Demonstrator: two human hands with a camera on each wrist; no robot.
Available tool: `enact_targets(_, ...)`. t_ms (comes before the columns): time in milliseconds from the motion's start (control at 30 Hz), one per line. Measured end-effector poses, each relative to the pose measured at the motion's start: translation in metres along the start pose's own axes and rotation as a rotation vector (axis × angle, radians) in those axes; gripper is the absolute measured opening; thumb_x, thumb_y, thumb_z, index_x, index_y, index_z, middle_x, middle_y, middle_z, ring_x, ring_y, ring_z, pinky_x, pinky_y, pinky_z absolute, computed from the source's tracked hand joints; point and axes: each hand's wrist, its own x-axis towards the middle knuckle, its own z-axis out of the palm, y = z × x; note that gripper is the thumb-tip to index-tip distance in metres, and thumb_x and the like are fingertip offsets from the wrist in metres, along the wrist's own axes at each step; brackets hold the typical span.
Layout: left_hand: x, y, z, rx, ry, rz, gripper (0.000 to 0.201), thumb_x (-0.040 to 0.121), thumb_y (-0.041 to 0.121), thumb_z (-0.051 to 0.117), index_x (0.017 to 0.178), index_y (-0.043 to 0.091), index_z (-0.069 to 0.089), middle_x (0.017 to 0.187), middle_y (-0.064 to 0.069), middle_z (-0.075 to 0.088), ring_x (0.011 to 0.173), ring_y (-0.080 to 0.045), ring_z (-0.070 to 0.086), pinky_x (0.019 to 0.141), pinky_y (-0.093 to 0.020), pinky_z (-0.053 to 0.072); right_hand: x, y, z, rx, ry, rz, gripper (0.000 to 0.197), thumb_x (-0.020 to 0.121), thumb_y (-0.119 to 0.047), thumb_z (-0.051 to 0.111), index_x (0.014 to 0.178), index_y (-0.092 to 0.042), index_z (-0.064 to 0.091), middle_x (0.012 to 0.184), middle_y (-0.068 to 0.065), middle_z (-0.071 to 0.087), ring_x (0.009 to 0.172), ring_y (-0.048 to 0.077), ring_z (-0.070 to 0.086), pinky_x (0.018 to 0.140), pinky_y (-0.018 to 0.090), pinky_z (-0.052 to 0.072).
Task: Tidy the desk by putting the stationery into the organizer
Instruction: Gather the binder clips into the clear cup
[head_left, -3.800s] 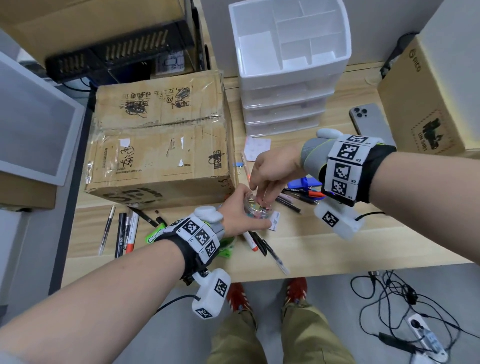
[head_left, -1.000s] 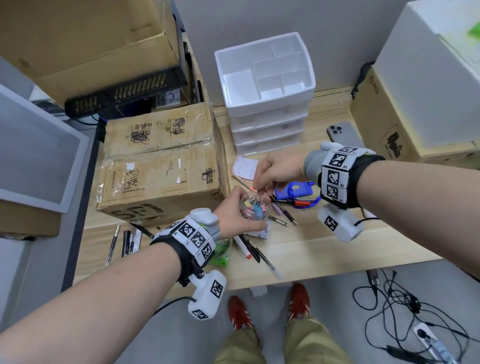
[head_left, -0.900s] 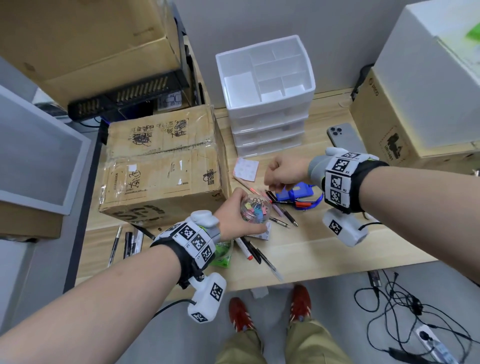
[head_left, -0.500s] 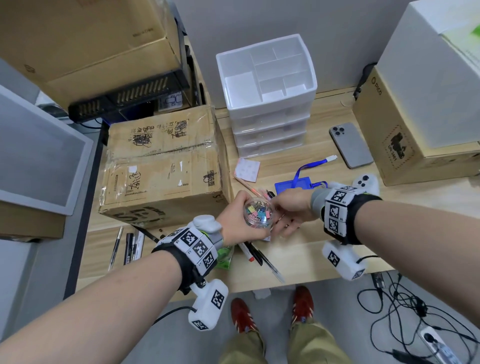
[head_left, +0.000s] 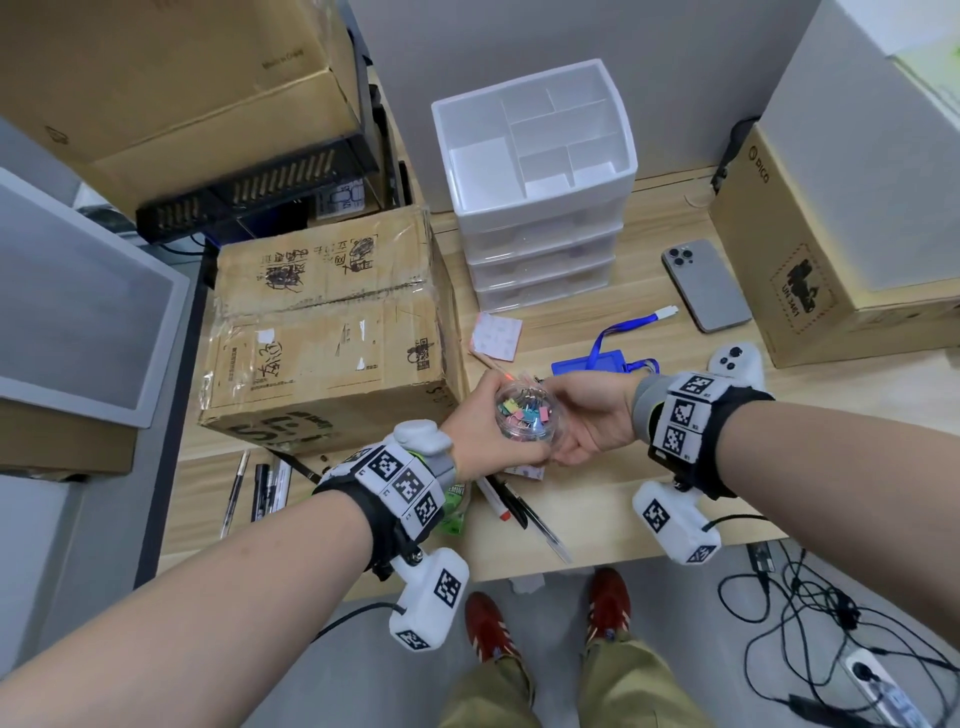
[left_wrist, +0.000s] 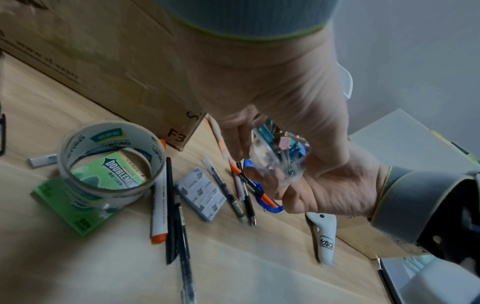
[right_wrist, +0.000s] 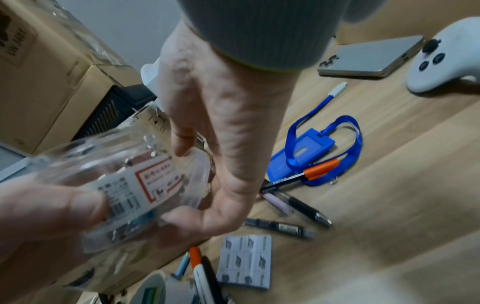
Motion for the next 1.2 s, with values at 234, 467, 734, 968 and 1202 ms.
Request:
enact_targets(234, 0.003, 0.023, -0.008, -0.016, -0.001, -0.027, 0.066, 0.066, 0.024, 0.088, 0.117, 0.014, 0.047, 0.104, 0.000, 0.068, 0.092, -0.013, 0.068, 0.081, -0.028, 0.057, -0.047, -0.041, -0.015, -0.006, 0.124, -0.257, 0.022, 0.085, -0.027, 0.063, 0.101, -0.020, 0.050, 0.100, 0.009, 0.066, 0.086, 0.023, 0.066, 0.089, 0.038, 0.052)
enact_targets(467, 0.013, 0.076, -0.031, -0.013, 0.032, 0.017, 0.077, 0.052, 0.040, 0.086, 0.117, 0.023, 0.049, 0.105, -0.001, 0.069, 0.090, -0.016, 0.071, 0.080, -0.042, 0.061, -0.109, -0.082, 0.010, -0.396, 0.153, -0.433, 0.022, 0.077, -0.016, 0.075, 0.094, -0.019, 0.061, 0.091, -0.001, 0.068, 0.087, 0.015, 0.062, 0.085, 0.034, 0.053)
enact_targets(734, 0.019, 0.104, -0.053, -0.031, 0.030, 0.045, 0.052, 0.071, 0.021, 0.086, 0.105, 0.018, 0.047, 0.090, -0.008, 0.070, 0.075, -0.025, 0.072, 0.071, -0.051, 0.061, -0.127, -0.106, 0.022, -0.599, 0.267, -0.479, 0.036, 0.079, -0.007, 0.078, 0.110, -0.018, 0.063, 0.107, 0.004, 0.064, 0.103, 0.019, 0.058, 0.098, 0.043, 0.048)
enact_targets(968, 0.021, 0.085, -0.048, 0.019, 0.082, 0.080, 0.058, 0.073, 0.020, 0.086, 0.114, 0.018, 0.045, 0.096, 0.003, 0.065, 0.075, -0.004, 0.062, 0.056, -0.009, 0.046, -0.113, -0.102, 0.024, -0.570, 0.309, -0.510, 0.024, 0.084, -0.020, 0.076, 0.105, -0.015, 0.064, 0.096, 0.004, 0.067, 0.087, 0.016, 0.063, 0.091, 0.040, 0.050)
enact_targets(1202, 0.026, 0.070, -0.042, 0.016, 0.102, 0.070, 0.083, 0.072, 0.017, 0.085, 0.133, 0.020, 0.029, 0.099, 0.012, 0.061, 0.087, -0.004, 0.065, 0.068, -0.007, 0.048, -0.085, -0.087, 0.009, -0.346, 0.417, -0.378, 0.045, 0.098, -0.050, 0.049, 0.117, -0.009, 0.058, 0.087, 0.010, 0.071, 0.076, 0.022, 0.069, 0.070, 0.031, 0.057)
